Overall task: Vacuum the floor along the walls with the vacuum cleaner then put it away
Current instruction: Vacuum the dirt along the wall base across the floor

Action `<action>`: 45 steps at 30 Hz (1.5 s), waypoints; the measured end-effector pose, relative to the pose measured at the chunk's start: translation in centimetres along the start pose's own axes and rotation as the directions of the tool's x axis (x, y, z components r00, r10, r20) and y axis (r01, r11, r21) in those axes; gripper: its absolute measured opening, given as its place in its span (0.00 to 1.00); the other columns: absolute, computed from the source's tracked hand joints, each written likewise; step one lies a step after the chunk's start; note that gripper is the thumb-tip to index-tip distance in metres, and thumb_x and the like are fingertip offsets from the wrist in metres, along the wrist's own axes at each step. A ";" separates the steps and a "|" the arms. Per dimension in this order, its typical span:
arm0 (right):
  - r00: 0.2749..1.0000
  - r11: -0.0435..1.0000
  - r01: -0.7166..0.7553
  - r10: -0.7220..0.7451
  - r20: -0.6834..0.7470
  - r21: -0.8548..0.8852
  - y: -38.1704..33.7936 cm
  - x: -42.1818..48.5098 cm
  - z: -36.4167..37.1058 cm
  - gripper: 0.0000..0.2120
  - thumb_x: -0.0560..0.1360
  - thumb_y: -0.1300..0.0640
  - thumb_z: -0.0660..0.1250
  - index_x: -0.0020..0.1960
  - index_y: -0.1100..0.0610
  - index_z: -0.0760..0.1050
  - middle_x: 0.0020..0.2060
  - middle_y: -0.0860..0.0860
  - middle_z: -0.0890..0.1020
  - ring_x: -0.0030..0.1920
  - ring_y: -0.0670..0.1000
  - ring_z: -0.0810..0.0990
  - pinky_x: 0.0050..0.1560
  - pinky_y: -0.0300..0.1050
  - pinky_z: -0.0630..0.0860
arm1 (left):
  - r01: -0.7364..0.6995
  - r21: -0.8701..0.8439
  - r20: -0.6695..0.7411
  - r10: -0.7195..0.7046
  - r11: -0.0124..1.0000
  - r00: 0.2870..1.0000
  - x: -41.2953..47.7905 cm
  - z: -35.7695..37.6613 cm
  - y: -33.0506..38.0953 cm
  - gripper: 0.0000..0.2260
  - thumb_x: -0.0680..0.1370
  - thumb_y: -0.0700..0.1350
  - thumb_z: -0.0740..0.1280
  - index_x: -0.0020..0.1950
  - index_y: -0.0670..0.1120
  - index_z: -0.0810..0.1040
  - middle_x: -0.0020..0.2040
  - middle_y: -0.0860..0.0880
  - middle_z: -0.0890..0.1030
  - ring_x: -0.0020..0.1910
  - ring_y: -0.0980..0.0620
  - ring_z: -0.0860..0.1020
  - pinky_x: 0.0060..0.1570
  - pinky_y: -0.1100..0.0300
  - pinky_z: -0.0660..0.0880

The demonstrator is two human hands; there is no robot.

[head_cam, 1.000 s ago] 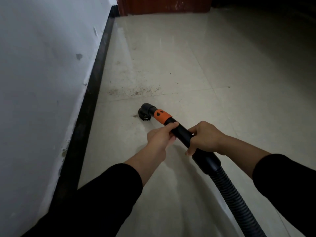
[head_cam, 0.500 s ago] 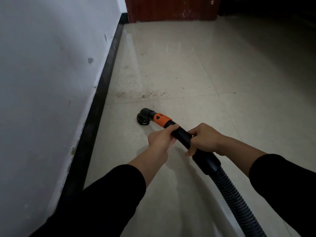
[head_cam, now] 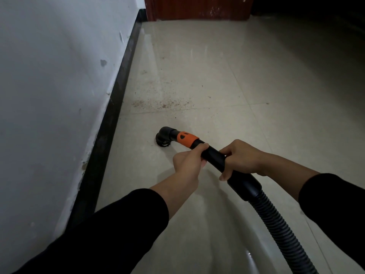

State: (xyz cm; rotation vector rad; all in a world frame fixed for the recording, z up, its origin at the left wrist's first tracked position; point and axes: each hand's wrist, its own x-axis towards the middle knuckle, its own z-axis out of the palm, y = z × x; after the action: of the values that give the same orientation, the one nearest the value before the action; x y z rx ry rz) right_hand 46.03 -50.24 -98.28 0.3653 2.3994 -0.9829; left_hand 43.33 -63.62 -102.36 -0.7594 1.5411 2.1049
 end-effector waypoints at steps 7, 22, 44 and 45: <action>1.000 1.000 0.011 -0.011 0.026 0.000 -0.2 -0.4 0.3 0.17 0.61 0.67 0.76 0.49 0.60 0.84 0.35 0.56 0.82 0.35 0.53 0.81 0.43 0.47 0.81 | -0.002 -0.016 -0.009 0.002 1.000 1.000 -0.8 -0.5 -0.1 0.06 0.72 0.39 0.75 0.42 0.39 0.78 0.42 0.43 0.84 0.40 0.52 0.83 0.35 0.69 0.78; 0.998 0.999 0.047 -0.047 0.034 -0.003 -2.7 1.4 2.5 0.18 0.60 0.66 0.77 0.49 0.59 0.84 0.34 0.55 0.82 0.36 0.53 0.82 0.44 0.46 0.81 | -0.017 -0.014 -0.066 0.017 1.000 0.998 0.4 -3.7 1.5 0.06 0.72 0.39 0.75 0.41 0.40 0.78 0.39 0.44 0.84 0.37 0.53 0.83 0.40 0.65 0.79; 0.990 0.992 0.121 -0.117 0.084 -0.043 -5.7 2.8 5.3 0.20 0.60 0.64 0.78 0.51 0.58 0.83 0.38 0.56 0.83 0.39 0.55 0.83 0.46 0.48 0.81 | -0.052 -0.053 -0.160 0.043 0.997 0.986 1.0 -7.6 2.7 0.06 0.71 0.38 0.75 0.41 0.41 0.78 0.40 0.43 0.84 0.41 0.50 0.84 0.42 0.62 0.80; 0.990 0.992 0.122 -0.118 0.083 -0.041 -5.8 3.0 5.5 0.20 0.60 0.64 0.78 0.52 0.58 0.83 0.39 0.57 0.84 0.40 0.56 0.83 0.46 0.48 0.82 | -0.052 -0.054 -0.167 0.042 0.997 0.985 1.1 -7.7 2.8 0.06 0.71 0.38 0.75 0.41 0.40 0.78 0.40 0.43 0.84 0.41 0.50 0.84 0.42 0.62 0.80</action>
State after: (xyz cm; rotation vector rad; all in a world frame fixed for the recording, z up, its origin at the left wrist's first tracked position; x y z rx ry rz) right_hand 43.06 -58.07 -99.89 0.1631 2.3893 -0.9742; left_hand 42.12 -71.80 -102.87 -0.9494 1.6030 2.1763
